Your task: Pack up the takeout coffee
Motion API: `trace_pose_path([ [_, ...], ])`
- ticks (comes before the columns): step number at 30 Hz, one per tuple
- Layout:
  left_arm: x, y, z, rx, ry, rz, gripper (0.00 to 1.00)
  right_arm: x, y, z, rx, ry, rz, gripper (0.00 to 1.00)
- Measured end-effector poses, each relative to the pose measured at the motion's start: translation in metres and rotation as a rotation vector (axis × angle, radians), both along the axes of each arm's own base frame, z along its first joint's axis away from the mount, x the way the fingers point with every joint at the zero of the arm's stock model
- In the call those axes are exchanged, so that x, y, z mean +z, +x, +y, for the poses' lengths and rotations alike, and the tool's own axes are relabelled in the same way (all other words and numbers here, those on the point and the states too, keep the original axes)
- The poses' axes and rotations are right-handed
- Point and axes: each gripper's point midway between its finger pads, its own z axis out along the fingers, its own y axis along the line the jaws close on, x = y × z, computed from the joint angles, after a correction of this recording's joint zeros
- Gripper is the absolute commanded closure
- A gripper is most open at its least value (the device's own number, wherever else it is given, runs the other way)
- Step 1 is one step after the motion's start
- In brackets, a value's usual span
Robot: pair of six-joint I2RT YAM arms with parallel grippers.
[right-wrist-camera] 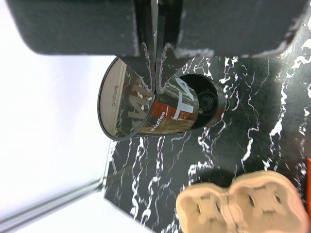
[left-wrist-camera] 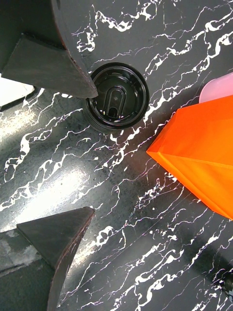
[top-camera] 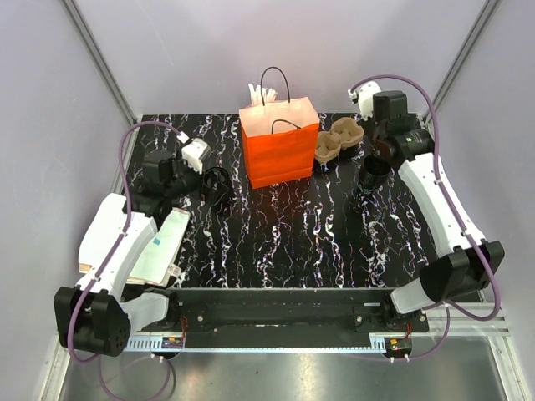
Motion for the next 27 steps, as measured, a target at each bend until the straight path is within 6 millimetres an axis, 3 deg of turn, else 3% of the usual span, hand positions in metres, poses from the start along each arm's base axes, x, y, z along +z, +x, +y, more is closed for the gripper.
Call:
trace_pose_path([
  [7, 0.004, 0.003, 0.002, 0.017, -0.007, -0.015, 0.01, 0.033, -0.019, 0.027, 0.056, -0.052, -0.081, 1.0],
  [13, 0.006, 0.01, 0.011, 0.066, -0.011, -0.022, 0.01, 0.042, -0.044, 0.063, 0.163, -0.061, -0.109, 1.0],
  [18, 0.008, 0.015, 0.02, 0.118, -0.008, -0.028, 0.01, 0.021, -0.065, 0.077, 0.233, -0.077, -0.067, 1.0],
  [27, 0.01, 0.022, 0.031, 0.171, 0.004, -0.046, 0.01, -0.055, -0.097, 0.119, 0.432, -0.155, 0.095, 1.0],
])
